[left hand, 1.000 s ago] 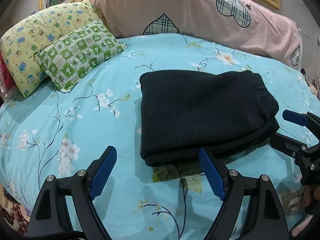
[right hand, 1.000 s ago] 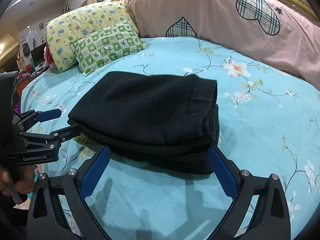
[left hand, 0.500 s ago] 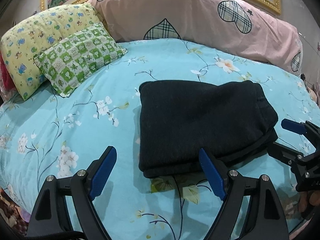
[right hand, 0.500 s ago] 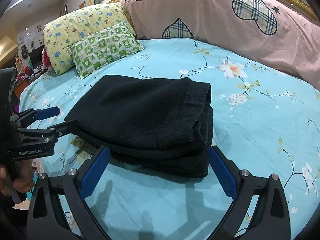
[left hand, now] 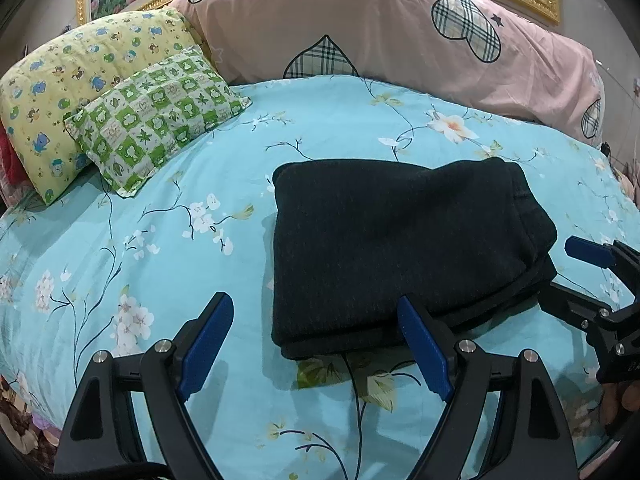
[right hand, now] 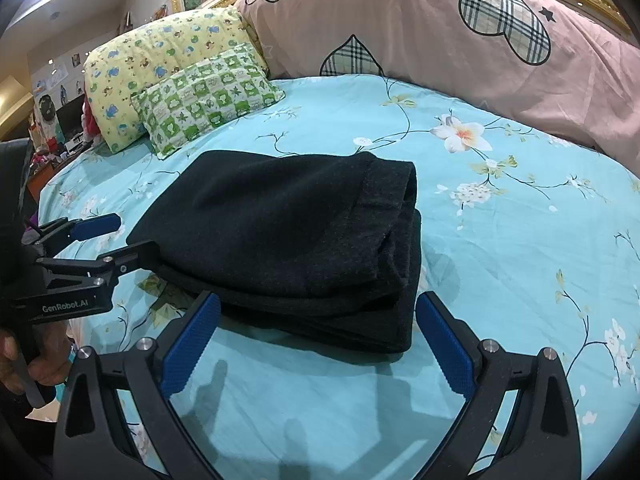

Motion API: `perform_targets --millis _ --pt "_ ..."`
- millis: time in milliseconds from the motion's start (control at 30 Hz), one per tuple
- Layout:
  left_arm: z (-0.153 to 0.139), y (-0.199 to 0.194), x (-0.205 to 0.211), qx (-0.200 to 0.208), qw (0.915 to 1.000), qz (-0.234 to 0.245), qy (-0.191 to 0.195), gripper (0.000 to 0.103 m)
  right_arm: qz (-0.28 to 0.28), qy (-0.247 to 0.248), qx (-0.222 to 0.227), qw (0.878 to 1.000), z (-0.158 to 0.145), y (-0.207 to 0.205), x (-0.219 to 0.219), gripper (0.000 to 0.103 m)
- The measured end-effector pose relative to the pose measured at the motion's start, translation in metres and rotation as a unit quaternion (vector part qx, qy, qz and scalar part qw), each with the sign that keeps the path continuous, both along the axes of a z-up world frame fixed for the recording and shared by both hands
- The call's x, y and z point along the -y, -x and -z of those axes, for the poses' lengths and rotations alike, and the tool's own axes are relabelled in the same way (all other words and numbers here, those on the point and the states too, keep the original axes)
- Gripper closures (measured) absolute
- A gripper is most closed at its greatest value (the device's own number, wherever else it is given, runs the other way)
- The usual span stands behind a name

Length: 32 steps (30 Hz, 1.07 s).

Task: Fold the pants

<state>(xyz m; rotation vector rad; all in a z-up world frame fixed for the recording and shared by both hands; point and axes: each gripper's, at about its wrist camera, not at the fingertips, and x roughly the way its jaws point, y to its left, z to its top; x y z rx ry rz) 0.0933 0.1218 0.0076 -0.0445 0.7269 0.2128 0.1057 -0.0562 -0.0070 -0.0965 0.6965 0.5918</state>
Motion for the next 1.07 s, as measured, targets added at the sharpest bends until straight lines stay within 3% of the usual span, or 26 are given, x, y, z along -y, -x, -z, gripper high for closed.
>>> perform_targets --millis 1067 --pt "-0.002 -0.007 0.012 -0.001 0.9996 0.002 -0.03 0.018 -0.003 -0.006 0.004 1.0 -0.004 0.001 -0.011 0.005"
